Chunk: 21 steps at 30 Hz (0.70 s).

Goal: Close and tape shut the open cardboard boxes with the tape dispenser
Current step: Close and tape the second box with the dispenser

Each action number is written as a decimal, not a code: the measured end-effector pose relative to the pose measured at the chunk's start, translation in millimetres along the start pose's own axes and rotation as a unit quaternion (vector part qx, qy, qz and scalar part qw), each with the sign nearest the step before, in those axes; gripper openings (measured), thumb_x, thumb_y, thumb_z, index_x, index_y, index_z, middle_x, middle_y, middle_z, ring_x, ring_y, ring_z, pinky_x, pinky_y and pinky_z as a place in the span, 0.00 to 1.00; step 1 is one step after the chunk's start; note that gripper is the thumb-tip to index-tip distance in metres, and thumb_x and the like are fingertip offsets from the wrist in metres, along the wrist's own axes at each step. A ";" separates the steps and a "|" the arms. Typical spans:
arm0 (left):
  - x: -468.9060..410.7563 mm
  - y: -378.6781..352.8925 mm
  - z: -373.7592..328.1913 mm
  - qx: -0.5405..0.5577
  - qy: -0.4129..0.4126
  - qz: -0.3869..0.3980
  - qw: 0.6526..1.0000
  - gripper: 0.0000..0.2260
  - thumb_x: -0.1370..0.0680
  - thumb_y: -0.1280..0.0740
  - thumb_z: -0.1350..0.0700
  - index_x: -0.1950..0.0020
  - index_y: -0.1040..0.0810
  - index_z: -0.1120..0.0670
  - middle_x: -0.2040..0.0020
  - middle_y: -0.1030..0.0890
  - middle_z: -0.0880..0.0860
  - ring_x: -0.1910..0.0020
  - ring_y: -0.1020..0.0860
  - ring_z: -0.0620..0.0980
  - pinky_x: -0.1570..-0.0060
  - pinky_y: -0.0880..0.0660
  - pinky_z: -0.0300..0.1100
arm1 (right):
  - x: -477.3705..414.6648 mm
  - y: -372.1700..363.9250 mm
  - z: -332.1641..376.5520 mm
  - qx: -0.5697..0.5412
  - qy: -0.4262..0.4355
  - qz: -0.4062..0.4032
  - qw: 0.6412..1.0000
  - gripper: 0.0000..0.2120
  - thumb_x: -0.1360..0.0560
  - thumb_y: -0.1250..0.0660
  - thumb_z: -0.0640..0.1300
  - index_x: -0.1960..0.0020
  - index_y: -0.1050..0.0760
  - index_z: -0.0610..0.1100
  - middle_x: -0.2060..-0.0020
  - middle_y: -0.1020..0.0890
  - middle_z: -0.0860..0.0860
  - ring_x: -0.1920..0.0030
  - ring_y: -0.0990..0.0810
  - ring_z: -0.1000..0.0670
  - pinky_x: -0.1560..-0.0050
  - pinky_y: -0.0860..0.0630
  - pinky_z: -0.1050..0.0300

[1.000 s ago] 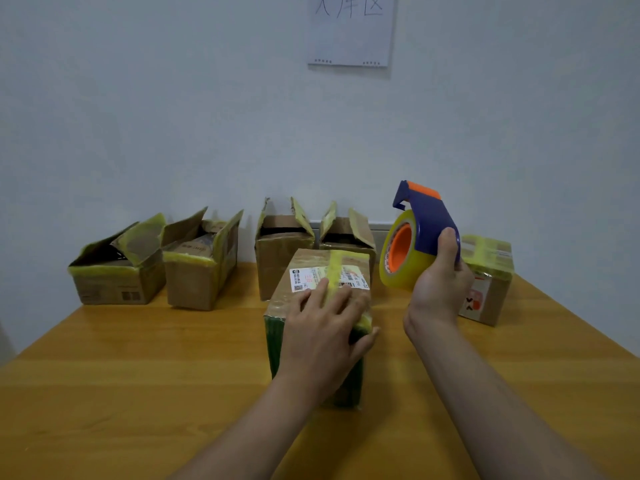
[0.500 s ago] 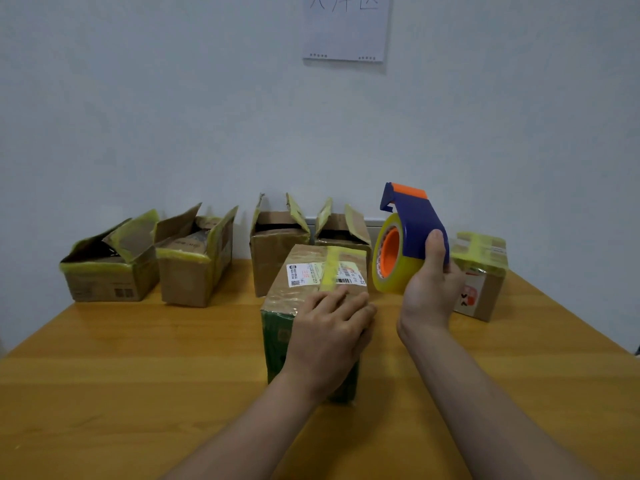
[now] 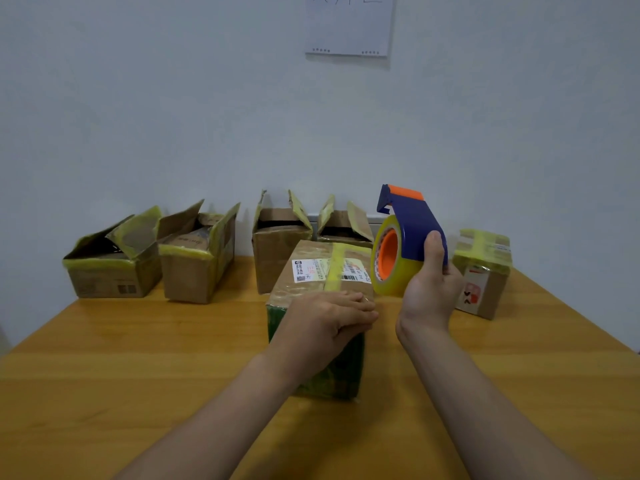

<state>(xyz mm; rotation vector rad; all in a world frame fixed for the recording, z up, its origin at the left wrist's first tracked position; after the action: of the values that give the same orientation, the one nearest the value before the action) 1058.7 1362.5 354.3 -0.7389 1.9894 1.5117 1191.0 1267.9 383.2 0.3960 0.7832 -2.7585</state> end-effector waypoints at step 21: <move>19.3 50.9 43.9 0.022 0.071 -0.004 0.997 0.18 0.24 0.34 0.39 0.35 0.19 0.38 0.34 0.22 0.34 0.27 0.28 0.37 0.29 0.28 0.47 | 6.2 -5.2 -0.3 0.008 0.006 0.041 0.999 0.11 0.17 0.38 0.54 0.48 0.21 0.49 0.60 0.14 0.58 0.57 0.16 0.57 0.62 0.21 0.64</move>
<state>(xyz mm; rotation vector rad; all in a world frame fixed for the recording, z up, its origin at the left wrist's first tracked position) 1013.1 1414.4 365.2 -0.8568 2.1133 1.4405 1183.7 1271.4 383.4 0.4384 0.7306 -2.6897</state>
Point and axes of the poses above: each hand's wrist, its own x-axis away from the middle knuckle, its own y-axis out of the back of the hand, z = x × y, the point moved 5 cm from there along -x, towards the middle knuckle
